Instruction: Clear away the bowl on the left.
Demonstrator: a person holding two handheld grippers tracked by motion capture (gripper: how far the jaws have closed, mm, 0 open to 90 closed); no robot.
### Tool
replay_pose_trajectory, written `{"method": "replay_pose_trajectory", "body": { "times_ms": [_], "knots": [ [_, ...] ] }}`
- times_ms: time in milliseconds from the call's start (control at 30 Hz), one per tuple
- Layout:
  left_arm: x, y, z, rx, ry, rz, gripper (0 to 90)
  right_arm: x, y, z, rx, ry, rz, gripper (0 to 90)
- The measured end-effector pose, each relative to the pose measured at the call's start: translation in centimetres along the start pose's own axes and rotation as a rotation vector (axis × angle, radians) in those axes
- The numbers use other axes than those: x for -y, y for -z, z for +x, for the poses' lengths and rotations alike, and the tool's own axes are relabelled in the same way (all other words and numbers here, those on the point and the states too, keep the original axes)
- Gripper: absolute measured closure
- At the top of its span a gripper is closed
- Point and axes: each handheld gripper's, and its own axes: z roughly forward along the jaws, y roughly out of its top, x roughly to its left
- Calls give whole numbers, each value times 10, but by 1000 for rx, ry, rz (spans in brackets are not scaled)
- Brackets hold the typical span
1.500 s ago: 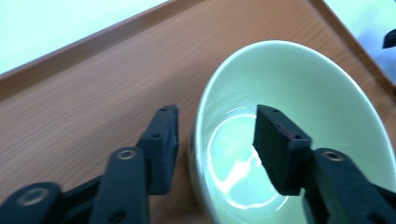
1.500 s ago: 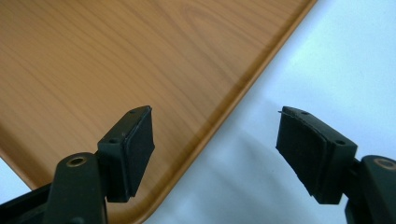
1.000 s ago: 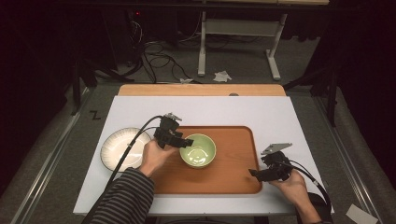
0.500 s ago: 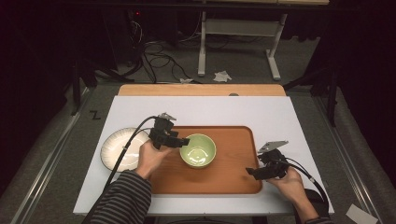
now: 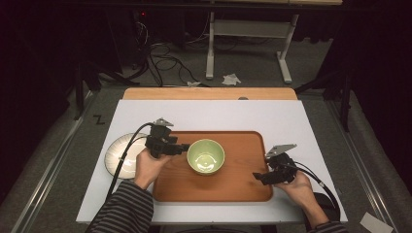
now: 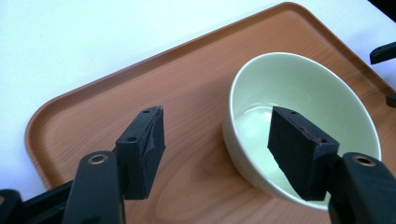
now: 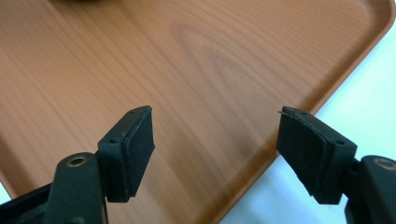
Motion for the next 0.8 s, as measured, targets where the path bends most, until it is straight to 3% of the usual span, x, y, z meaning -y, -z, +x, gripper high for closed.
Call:
{"method": "replay_pose_trajectory", "body": {
  "times_ms": [433, 800],
  "knots": [
    [7, 12, 4, -16, 19, -21, 365, -6, -4, 0, -9, 35, -6, 293],
    [25, 31, 8, -32, 30, -35, 365, -7, -6, 1, -13, 28, 4, 292]
  ]
}}
